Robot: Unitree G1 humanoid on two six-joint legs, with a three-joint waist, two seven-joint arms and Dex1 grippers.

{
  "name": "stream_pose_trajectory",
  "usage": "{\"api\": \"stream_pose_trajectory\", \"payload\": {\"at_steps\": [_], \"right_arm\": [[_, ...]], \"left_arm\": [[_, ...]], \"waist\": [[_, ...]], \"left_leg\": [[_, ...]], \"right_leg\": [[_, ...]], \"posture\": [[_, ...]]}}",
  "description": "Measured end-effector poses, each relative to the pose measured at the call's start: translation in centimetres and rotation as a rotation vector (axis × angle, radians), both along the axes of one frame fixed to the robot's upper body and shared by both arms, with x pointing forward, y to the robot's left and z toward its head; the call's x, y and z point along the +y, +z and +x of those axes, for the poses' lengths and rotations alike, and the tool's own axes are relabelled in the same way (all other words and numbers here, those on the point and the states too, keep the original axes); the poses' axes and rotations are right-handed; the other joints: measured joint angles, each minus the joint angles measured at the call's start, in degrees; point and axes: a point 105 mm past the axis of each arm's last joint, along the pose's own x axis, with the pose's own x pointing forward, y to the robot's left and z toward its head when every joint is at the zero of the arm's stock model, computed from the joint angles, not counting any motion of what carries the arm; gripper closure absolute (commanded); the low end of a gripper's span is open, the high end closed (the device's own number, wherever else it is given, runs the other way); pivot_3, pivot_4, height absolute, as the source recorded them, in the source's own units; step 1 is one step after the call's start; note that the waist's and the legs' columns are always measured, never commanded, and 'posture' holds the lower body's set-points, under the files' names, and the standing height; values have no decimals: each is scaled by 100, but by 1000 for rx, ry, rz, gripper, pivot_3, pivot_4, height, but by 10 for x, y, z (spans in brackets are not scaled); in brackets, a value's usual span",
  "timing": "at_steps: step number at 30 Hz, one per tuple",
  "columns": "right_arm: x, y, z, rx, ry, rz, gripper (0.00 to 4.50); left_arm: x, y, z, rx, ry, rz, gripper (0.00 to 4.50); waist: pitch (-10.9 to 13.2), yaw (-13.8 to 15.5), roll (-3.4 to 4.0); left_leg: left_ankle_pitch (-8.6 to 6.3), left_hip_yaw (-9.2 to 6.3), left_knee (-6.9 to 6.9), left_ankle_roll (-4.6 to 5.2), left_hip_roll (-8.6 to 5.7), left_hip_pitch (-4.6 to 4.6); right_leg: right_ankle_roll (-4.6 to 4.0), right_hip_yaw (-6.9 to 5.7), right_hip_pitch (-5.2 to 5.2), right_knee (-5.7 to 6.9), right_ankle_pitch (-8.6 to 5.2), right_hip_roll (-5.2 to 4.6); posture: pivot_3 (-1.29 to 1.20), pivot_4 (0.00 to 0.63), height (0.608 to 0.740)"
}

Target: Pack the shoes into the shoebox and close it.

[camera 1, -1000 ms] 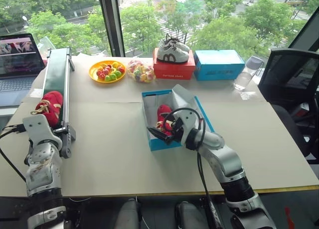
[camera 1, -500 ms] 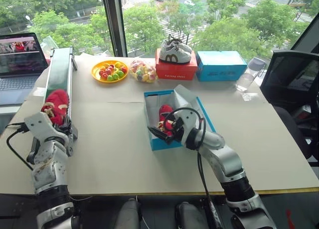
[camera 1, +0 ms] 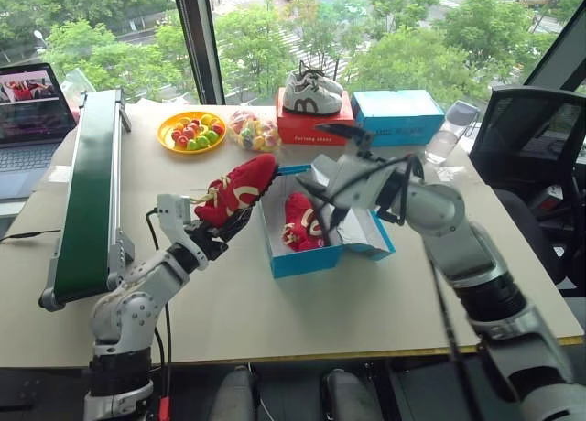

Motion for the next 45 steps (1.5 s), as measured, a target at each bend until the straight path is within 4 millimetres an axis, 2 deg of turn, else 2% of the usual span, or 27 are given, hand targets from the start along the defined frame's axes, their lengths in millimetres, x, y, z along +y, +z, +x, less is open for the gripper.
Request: {"api": "stream_pose_trajectory", "payload": {"at_steps": [3, 6, 8, 12, 23, 26, 32, 41, 43, 45], "right_arm": [[7, -31, -9, -27, 99, -121, 0], [4, -41, -4, -47, 110, -165, 0], [5, -41, 3, -66, 97, -152, 0], [3, -27, 14, -127, 53, -97, 0], [-15, -36, 34, -143, -48, -121, 0], [-17, -37, 37, -138, -58, -121, 728], [-17, -39, 38, -129, -64, -118, 2736], [-14, -39, 42, -107, -92, -92, 2736], [-13, -40, 43, -93, -102, -82, 2785], [-11, -39, 43, -64, -101, -52, 2785]], "left_arm": [[-13, 6, 0, -15, -70, 8, 1841], [-25, 2, -5, -6, -151, 37, 1841], [-34, 0, -7, 1, -195, 44, 1841], [-39, -1, -9, -10, -216, 63, 1841], [-46, -12, -11, 10, -213, 76, 1841], [-46, -12, -10, 11, -208, 75, 1886], [-45, -8, -7, -12, -186, 84, 1886], [-44, -6, -4, -69, -151, 152, 1886], [-43, -6, -3, -95, -136, 180, 902], [-41, -6, -2, -122, -116, 214, 243]], "waist": [[1, 16, -2], [1, 18, -2], [2, 18, -2], [1, 17, -2], [1, 25, -2], [1, 24, -2], [1, 22, -2], [1, 23, -2], [1, 23, -2], [1, 23, -2]], "left_leg": [[0, 4, 7, 0, -10, -4], [1, 4, 10, 1, -9, -4], [1, 4, 10, 1, -7, -4], [1, 3, 8, 1, -6, -4], [1, 3, 11, 2, -7, -3], [1, 3, 9, 2, -7, -4], [1, 3, 11, 2, -7, -3], [1, 3, 11, 2, -7, -3], [1, 3, 11, 2, -7, -3], [1, 3, 11, 2, -7, -3]], "right_leg": [[8, 9, 2, -3, 4, -9], [9, 10, 4, -3, 6, -9], [7, 10, 2, 0, 7, -7], [6, 11, 1, 0, 7, -6], [6, 11, 3, 1, 7, -8], [6, 12, 2, 1, 7, -7], [7, 13, 4, 2, 8, -7], [7, 13, 4, 2, 8, -6], [7, 13, 4, 2, 8, -7], [7, 13, 5, 2, 8, -7]], "posture": [[0, 150, 740], [0, 150, 740], [0, 150, 740], [0, 150, 740], [0, 150, 740], [0, 150, 740], [0, 150, 740], [0, 150, 740], [0, 150, 740], [0, 150, 740]]}}
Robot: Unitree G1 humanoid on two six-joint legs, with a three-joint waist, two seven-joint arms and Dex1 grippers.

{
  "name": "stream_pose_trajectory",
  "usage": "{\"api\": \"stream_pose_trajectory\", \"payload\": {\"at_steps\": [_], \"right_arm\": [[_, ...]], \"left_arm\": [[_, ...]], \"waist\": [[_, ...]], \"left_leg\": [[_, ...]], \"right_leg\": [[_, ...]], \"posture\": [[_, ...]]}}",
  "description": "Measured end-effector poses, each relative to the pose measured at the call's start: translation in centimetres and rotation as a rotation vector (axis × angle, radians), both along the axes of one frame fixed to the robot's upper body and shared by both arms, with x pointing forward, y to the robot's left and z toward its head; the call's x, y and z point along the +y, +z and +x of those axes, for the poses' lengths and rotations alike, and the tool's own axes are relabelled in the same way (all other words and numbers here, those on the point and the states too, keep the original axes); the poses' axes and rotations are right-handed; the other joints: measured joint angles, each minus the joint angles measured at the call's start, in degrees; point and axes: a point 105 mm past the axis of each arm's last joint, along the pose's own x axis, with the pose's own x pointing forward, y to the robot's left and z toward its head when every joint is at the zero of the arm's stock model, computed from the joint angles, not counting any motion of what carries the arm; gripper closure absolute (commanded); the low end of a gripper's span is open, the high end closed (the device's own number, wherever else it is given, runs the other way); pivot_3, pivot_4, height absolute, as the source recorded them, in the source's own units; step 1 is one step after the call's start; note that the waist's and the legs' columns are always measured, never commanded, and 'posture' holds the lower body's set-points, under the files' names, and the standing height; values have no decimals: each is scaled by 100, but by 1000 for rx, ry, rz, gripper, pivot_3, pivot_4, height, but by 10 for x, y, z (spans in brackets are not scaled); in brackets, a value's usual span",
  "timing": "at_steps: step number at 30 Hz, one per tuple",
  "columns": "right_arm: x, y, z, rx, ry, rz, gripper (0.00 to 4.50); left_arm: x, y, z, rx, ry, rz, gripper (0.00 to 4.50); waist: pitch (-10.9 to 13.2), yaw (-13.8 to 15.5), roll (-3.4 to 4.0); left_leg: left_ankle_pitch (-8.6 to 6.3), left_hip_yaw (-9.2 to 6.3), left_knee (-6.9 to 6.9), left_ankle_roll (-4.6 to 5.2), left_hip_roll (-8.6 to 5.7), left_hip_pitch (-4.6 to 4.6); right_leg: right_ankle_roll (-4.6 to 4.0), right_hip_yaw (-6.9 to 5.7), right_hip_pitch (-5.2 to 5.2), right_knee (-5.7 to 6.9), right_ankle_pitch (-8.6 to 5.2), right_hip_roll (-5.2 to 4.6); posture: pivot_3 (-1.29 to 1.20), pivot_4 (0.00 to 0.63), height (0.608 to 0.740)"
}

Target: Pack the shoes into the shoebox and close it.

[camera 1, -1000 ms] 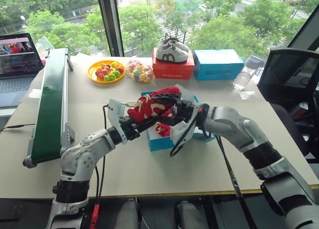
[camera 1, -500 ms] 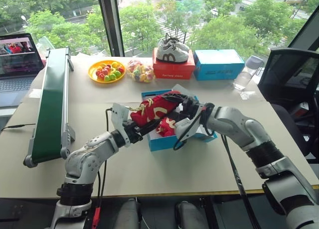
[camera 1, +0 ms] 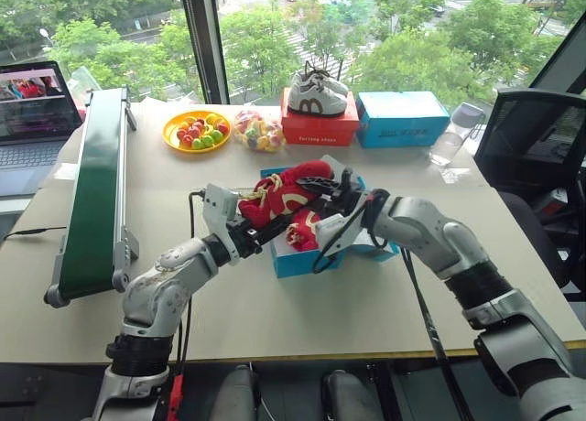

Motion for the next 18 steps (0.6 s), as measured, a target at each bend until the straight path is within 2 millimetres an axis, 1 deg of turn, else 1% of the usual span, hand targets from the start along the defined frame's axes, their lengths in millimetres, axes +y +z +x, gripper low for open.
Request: {"api": "stream_pose_trajectory", "payload": {"at_steps": [1, 3, 5, 6, 7, 8, 9, 10, 11, 13, 15, 16, 18], "right_arm": [[2, 3, -1, 10, 6, 29, 2785], [3, 10, 1, 41, -7, 90, 2785], [0, 11, 5, 88, -37, 130, 2785], [-1, 11, 7, 127, -56, 165, 2785], [-3, 10, 12, 208, -97, 230, 2785], [-4, 10, 18, 291, -136, 299, 2785], [-9, 9, 28, 418, -203, 396, 2785], [-15, 9, 34, 500, -250, 459, 2785], [-23, 9, 42, 656, -323, 570, 2785], [-29, 15, 48, 937, -403, 756, 2785], [-21, 35, 45, 1199, -424, 919, 2785], [-17, 47, 42, 1275, -428, 963, 2785], [-4, 67, 28, 1497, -420, 1013, 2785]], "left_arm": [[1, -3, 0, -10, 10, 37, 9], [0, -6, 1, -44, 25, 93, 9], [2, -3, 3, -94, 59, 113, 9], [6, -1, 6, -127, 93, 126, 9], [15, 4, 11, -177, 161, 142, 9], [26, 8, 15, -211, 227, 154, 9], [39, 12, 19, -252, 305, 170, 9], [47, 15, 21, -276, 350, 176, 9], [59, 19, 21, -308, 406, 182, 9], [74, 20, 20, -345, 474, 199, 9], [79, 20, 17, -376, 492, 215, 9], [77, 21, 16, -388, 486, 217, 9], [71, 19, 13, -404, 452, 225, 9]], "waist": [[0, -3, 0], [0, -2, 0], [0, -1, 0], [0, 1, 0], [0, 3, 0], [0, -1, 0], [0, -10, 0], [0, -7, 0], [0, -3, 0], [1, -3, 2], [2, -8, 4], [2, -2, 4], [1, 11, 6]], "left_leg": [[0, 0, -1, 0, 0, 0], [0, 0, -1, 0, 0, 0], [0, 0, 0, 0, 1, 0], [0, 0, 0, 0, 2, 0], [0, 0, 0, 0, 3, 1], [0, -1, 1, 0, 5, 0], [0, 1, 2, 0, 8, 1], [0, 0, 2, 0, 8, 1], [0, 1, 3, 0, 9, 1], [0, 4, 2, 0, 10, -1], [-1, 9, 0, -1, 10, -3], [-2, 9, -2, -2, 10, -4], [-4, 3, -6, -5, 13, -3]], "right_leg": [[0, 0, -1, 1, 0, 0], [0, 0, 0, 1, 0, 0], [0, -1, 1, 0, 0, 0], [0, -1, 2, 1, 0, 0], [-2, -1, 1, 3, 1, 1], [-3, 0, 0, 7, 2, 1], [-6, 0, -1, 10, 6, 1], [-6, -1, 1, 10, 7, 2], [-5, -2, -1, 12, 10, 0], [-7, -1, -9, 19, 12, -2], [-10, -1, -25, 44, 12, -5], [-17, -4, -31, 56, 8, -5], [-30, -17, -32, 60, 0, -5]], "posture": [[0, 150, 740], [0, 150, 740], [0, 150, 740], [0, 150, 740], [0, 150, 740], [0, 150, 740], [0, 150, 740], [0, 150, 740], [0, 150, 740], [0, 150, 740], [0, 150, 740], [0, 150, 740], [0, 150, 740]]}}
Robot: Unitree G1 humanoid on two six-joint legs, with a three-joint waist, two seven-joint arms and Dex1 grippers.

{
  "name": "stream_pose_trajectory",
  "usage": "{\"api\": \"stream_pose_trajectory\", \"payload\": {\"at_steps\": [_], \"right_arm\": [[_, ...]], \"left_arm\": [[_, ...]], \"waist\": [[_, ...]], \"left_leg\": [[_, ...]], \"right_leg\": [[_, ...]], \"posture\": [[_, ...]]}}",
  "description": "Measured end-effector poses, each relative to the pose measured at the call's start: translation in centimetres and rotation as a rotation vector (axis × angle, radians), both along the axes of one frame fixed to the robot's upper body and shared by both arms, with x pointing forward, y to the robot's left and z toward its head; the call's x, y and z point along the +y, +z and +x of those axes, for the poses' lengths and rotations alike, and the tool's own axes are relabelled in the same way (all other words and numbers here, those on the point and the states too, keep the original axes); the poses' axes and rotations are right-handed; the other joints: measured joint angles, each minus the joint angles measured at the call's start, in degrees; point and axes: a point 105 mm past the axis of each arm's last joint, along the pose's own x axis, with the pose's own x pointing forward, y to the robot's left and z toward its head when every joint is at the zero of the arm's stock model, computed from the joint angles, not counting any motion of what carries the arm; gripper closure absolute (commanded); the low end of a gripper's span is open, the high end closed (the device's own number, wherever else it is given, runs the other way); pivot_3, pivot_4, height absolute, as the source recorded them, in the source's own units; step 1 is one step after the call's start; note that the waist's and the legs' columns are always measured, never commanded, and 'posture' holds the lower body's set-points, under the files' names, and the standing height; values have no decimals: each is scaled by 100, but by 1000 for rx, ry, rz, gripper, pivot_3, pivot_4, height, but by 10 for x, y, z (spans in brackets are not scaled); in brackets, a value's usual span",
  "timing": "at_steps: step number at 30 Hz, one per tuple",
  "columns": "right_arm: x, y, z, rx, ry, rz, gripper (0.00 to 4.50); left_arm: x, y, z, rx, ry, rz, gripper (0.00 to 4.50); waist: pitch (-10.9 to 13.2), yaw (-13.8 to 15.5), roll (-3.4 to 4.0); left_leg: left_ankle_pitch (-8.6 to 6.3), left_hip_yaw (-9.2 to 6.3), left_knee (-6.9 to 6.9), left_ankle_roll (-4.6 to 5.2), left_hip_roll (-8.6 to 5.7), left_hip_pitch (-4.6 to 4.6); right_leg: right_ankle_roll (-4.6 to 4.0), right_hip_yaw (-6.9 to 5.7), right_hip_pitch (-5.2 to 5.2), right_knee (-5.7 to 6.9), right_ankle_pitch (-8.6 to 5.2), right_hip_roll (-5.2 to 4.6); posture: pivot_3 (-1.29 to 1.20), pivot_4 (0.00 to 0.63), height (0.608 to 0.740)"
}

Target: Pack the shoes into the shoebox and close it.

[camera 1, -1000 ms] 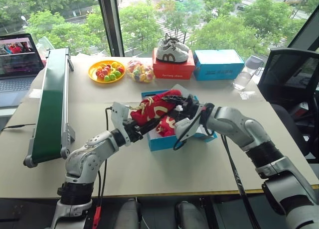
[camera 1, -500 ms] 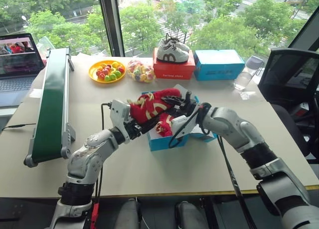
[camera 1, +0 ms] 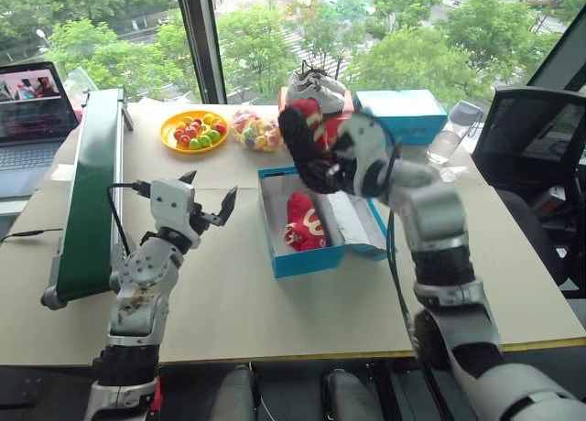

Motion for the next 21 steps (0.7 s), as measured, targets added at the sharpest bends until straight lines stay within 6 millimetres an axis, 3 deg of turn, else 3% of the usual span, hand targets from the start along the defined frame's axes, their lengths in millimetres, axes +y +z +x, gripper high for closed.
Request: {"api": "stream_pose_trajectory", "payload": {"at_steps": [3, 6, 9, 13, 17, 21], "right_arm": [[18, 10, -16, 153, 114, 91, 2785], [30, -2, -19, 309, 188, 142, 2785], [33, -11, -19, 387, 193, 153, 2785], [28, -22, -18, 449, 149, 144, 2785], [22, -48, -17, 541, 80, 122, 2785], [25, -55, -16, 565, 45, 118, 2785]], "left_arm": [[-10, -12, -7, 34, -75, 8, 9], [-24, -33, -21, 141, -223, 34, 9], [-25, -48, -38, 258, -354, 70, 9], [-19, -36, -56, 344, -507, 102, 9], [-6, -16, -66, 385, -575, 159, 9], [-3, -15, -69, 414, -594, 197, 9]], "waist": [[-1, 9, 1], [0, -14, 0], [2, -38, 3], [3, -56, 6], [5, -84, 8], [5, -113, 9]], "left_leg": [[-23, -2, -2, -37, -1, 0], [-25, 1, 1, -40, -4, -1], [-2, -2, -1, -2, 2, -3], [0, -5, -3, 1, 2, -4], [1, -4, -2, 2, -1, -3], [1, -9, -3, 2, 2, -3]], "right_leg": [[-3, -7, 5, -7, -2, -5], [-2, -8, 8, -10, -1, -9], [-4, -8, 2, -6, -3, 0], [-2, -6, 4, -8, -7, 2], [2, -3, 4, -10, -8, 0], [3, -4, 5, -10, -10, 7]], "posture": [[0, 150, 740], [0, 150, 740], [0, 150, 740], [0, 150, 740], [0, 150, 740], [0, 150, 740]]}}
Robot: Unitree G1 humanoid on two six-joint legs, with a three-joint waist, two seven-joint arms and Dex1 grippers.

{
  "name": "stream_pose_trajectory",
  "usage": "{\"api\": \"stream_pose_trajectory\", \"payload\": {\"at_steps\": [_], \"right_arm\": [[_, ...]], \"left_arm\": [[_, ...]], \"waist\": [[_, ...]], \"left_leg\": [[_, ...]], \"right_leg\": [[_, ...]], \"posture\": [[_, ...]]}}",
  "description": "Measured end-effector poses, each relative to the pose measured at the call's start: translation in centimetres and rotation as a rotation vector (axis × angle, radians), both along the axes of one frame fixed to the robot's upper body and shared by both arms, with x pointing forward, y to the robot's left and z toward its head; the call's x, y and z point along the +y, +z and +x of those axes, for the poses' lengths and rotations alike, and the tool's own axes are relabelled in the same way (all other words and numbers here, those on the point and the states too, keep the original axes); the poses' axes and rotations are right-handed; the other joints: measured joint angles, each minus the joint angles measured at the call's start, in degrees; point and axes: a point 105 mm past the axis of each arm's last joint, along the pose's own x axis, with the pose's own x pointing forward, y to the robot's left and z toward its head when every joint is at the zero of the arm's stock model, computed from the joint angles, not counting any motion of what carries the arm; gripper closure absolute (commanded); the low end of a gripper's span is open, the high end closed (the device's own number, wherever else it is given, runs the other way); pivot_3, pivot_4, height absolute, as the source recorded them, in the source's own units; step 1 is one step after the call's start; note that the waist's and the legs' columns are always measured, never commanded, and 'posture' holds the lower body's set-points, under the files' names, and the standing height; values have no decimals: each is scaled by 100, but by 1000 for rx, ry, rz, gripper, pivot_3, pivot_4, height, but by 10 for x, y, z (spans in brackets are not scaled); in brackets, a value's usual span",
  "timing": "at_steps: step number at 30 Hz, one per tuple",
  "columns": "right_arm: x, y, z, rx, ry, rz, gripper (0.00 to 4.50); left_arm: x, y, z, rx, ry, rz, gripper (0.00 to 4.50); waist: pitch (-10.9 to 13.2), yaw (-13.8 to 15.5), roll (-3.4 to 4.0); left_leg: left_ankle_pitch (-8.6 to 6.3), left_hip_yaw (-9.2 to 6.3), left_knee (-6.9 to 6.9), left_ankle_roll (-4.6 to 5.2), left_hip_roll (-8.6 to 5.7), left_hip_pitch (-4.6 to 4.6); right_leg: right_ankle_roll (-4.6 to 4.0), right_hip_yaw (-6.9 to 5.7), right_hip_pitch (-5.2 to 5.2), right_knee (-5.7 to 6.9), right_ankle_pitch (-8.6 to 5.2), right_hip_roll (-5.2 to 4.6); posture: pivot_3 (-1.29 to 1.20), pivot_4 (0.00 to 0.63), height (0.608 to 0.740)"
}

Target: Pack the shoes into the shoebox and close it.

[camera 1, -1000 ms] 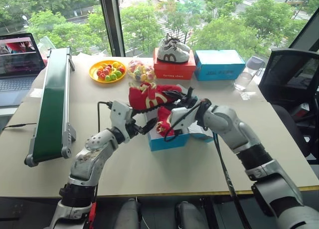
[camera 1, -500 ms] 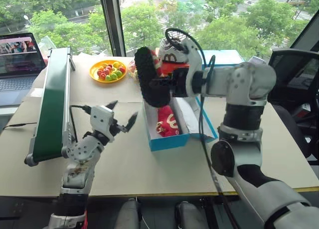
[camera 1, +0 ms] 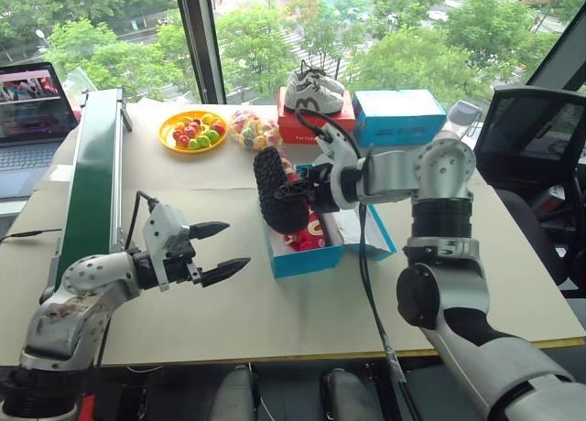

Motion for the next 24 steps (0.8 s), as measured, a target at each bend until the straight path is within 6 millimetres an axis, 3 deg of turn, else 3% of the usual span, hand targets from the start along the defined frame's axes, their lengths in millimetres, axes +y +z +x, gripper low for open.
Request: {"api": "stream_pose_trajectory", "payload": {"at_steps": [3, 12, 16, 21, 24], "right_arm": [[-5, -16, 3, 46, -53, -27, 2785], [-8, -39, 15, 83, -127, -103, 2785], [0, -48, 21, 66, -117, -126, 2785], [28, -57, 23, 34, -76, -168, 2785], [34, -68, 28, 17, -79, -190, 2785]], "left_arm": [[3, 5, 2, -13, 0, 39, 9], [4, 11, 5, -35, 2, 64, 9], [3, 16, 6, -50, -3, 68, 9], [3, 16, 6, -53, 0, 70, 9], [3, 16, 7, -56, 4, 69, 9]], "waist": [[1, -4, 1], [3, -67, 4], [3, -72, 5], [3, -93, 5], [3, -84, 5]], "left_leg": [[0, 1, 0, 0, -2, -1], [0, 1, -2, 0, -1, -3], [0, 1, -5, 0, -1, -3], [0, 2, -5, -1, 1, -2], [-1, 2, -5, -1, 0, -2]], "right_leg": [[2, 1, 0, -3, -1, -2], [2, 2, -2, -9, -2, -1], [3, 2, -3, -9, -2, 0], [2, 2, -6, -8, -2, 1], [2, 2, -1, -11, -2, 0]], "posture": [[0, 150, 740], [0, 150, 740], [0, 150, 740], [0, 150, 740], [0, 150, 740]]}}
